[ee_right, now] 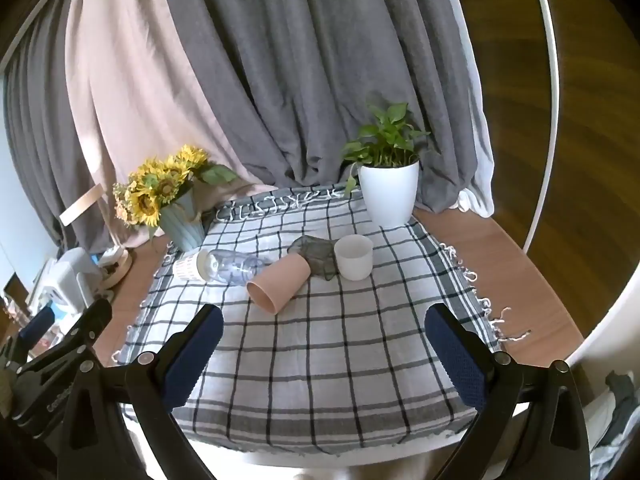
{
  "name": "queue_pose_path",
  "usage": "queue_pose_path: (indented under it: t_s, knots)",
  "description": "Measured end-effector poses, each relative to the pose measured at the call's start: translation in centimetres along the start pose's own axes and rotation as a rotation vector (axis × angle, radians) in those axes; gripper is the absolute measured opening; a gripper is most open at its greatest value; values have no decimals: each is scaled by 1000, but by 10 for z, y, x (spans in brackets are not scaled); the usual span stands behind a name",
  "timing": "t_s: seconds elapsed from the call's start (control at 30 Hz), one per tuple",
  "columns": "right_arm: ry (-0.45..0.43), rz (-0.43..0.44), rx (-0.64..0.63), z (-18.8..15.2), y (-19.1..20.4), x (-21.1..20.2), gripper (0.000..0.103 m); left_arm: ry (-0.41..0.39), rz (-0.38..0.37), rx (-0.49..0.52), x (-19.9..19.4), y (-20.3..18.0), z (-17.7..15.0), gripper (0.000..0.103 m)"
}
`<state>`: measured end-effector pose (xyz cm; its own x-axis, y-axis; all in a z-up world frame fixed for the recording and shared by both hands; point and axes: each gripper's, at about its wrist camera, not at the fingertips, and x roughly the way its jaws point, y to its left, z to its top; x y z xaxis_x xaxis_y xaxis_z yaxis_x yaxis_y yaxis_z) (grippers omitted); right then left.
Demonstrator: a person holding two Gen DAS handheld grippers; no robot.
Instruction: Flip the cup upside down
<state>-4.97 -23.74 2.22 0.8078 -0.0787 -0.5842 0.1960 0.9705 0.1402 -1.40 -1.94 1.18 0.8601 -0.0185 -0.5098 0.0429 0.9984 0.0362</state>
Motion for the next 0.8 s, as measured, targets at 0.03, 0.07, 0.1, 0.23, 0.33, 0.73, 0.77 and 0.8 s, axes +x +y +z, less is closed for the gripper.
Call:
queue_pose_path:
  t_s: [0.03,0.07,0.1,0.23,0.33,0.73,0.77,0.8]
  knots:
    - [-2,-2,1,-1,0,-3,101,0,-2,0,0,-1,0,103]
    - [-2,-3,2,-1,-1,-4,101,-1,-3,0,-1,-1,-1,103]
    - [-2,-5,2,-1,0,-4,101,-1,-3,-1,-1,-2,-1,103]
    - [2,-9,3,0,-1,-1,101,-5,-1,-1,-1,-2,-3,103]
    - [1,-5,2,-1,-2,-1,101,-4,-2,0,-1,-2,-3,103]
    - [-1,-5,5,-3,-3,-3,101,-4,-8,-2,-3,-7,-4,103]
    - [-2,-4,3,-3,-3,-2,101,-3,-9,-1,-3,-7,-4,103]
    - [-2,-4,4,-3,-3,-3,101,-3,-9,1,-3,-7,-4,103]
